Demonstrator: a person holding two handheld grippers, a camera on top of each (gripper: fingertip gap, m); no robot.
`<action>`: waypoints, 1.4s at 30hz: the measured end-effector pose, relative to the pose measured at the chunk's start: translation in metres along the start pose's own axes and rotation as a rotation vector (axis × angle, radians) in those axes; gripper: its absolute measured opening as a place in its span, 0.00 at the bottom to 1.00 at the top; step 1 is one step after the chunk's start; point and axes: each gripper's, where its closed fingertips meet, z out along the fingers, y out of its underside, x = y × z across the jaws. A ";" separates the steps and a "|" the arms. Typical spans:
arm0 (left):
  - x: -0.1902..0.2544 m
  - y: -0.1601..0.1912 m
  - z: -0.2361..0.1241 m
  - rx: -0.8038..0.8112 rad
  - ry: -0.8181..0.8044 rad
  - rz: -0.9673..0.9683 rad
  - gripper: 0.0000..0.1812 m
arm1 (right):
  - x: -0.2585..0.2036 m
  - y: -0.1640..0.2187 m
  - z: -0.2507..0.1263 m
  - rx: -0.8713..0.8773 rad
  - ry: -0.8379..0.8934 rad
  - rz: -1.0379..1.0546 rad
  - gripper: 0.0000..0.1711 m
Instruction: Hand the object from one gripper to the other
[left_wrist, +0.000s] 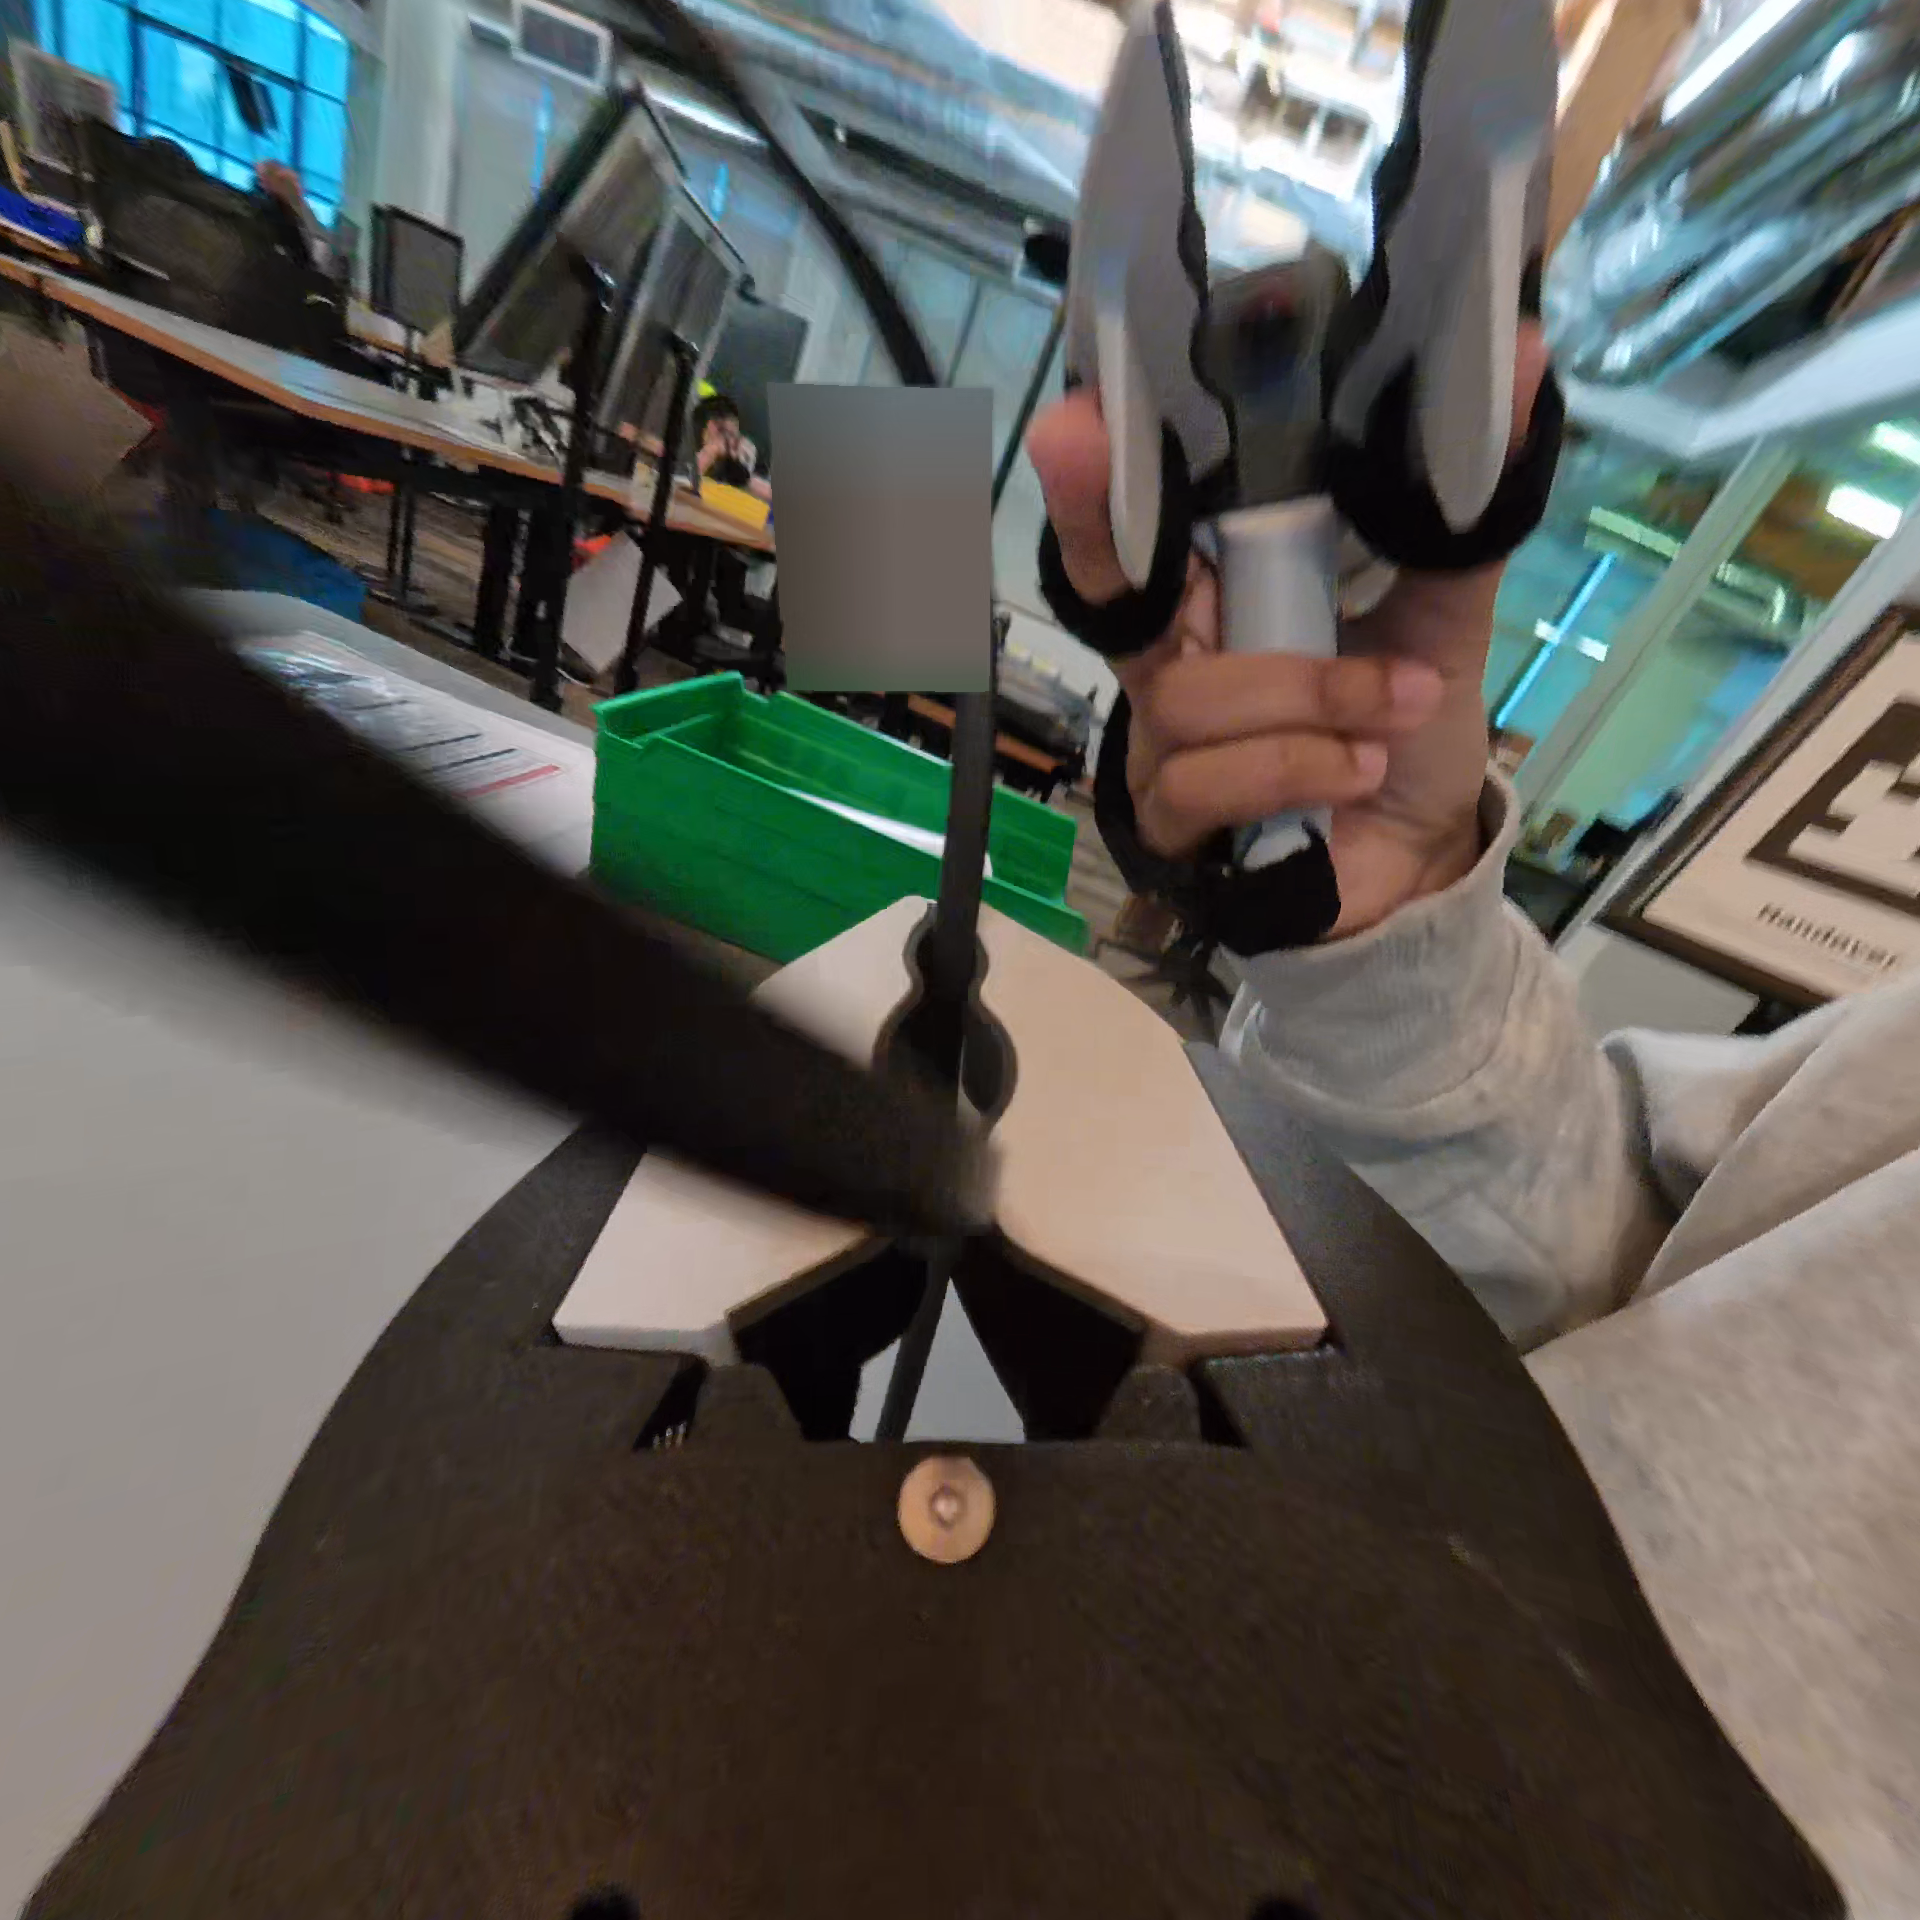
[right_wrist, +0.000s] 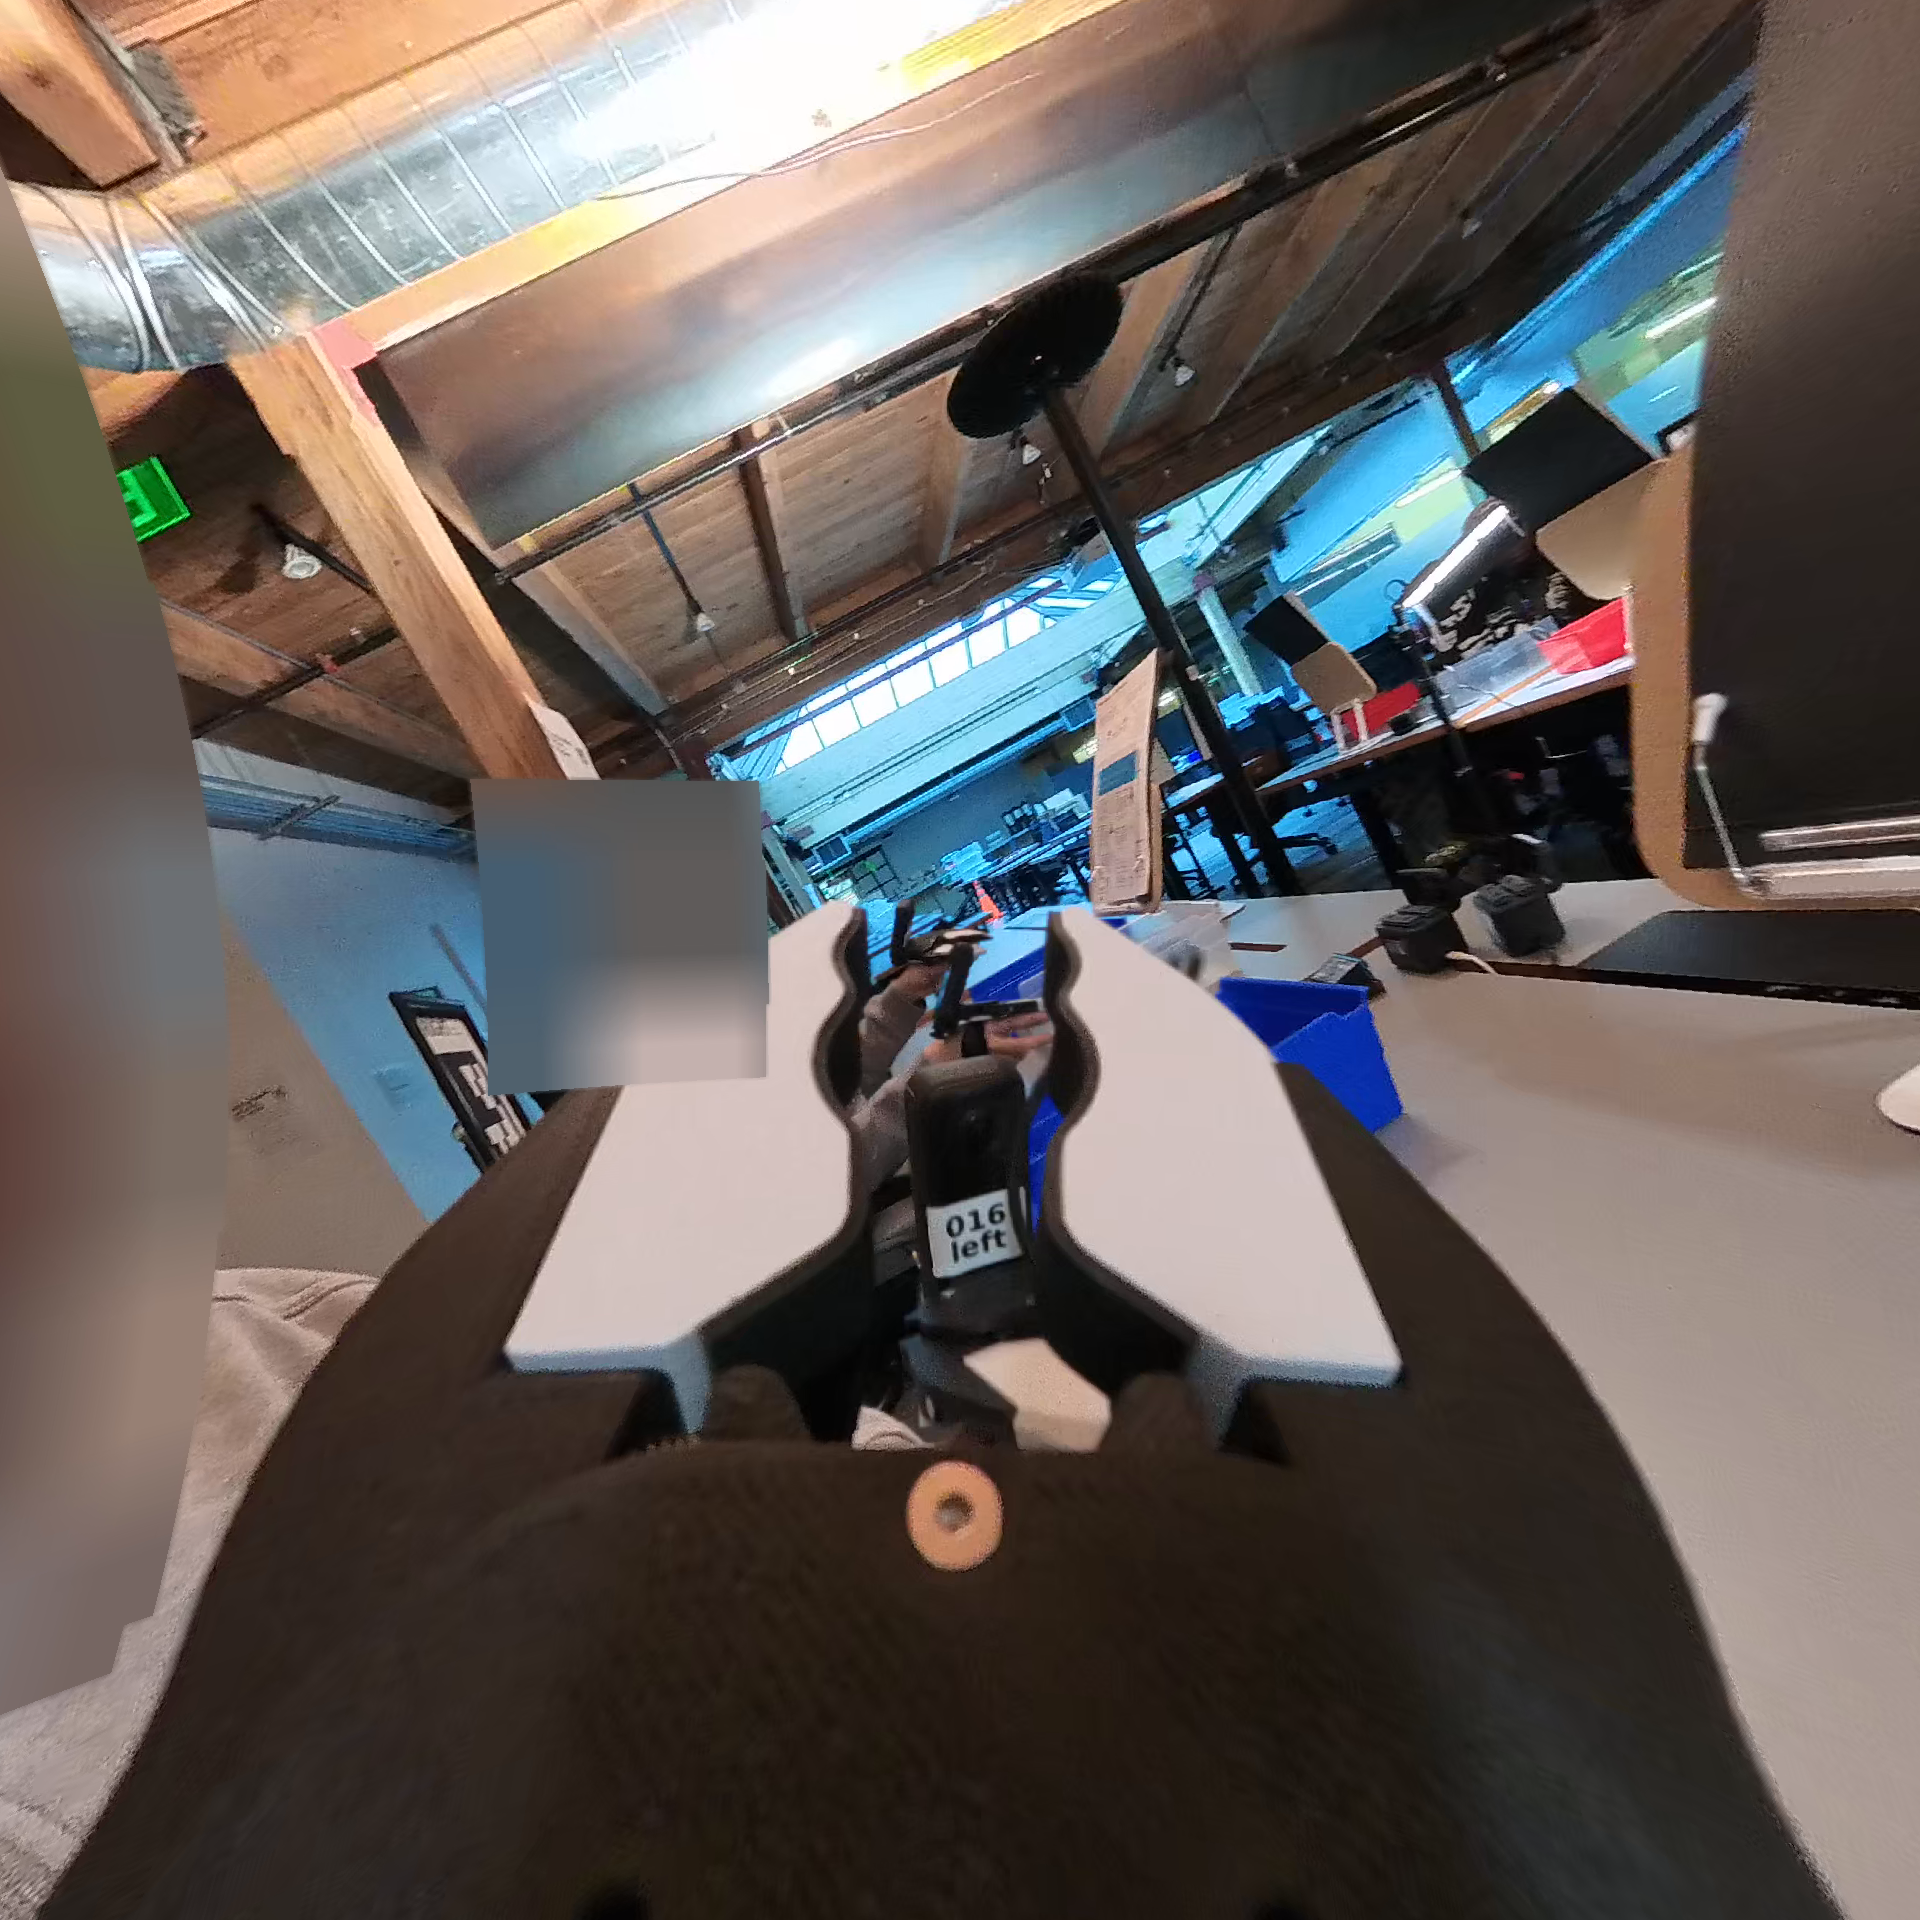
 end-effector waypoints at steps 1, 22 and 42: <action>-0.006 -0.007 -0.005 0.028 -0.010 -0.027 0.00 | 0.004 0.000 -0.001 0.004 0.013 -0.002 0.20; 0.024 -0.100 -0.056 0.263 0.185 -0.137 0.00 | 0.035 0.148 0.011 -0.330 -0.258 0.368 0.25; 0.025 -0.089 -0.048 0.230 0.194 -0.132 0.00 | -0.008 0.166 0.005 -0.445 -0.449 0.380 0.11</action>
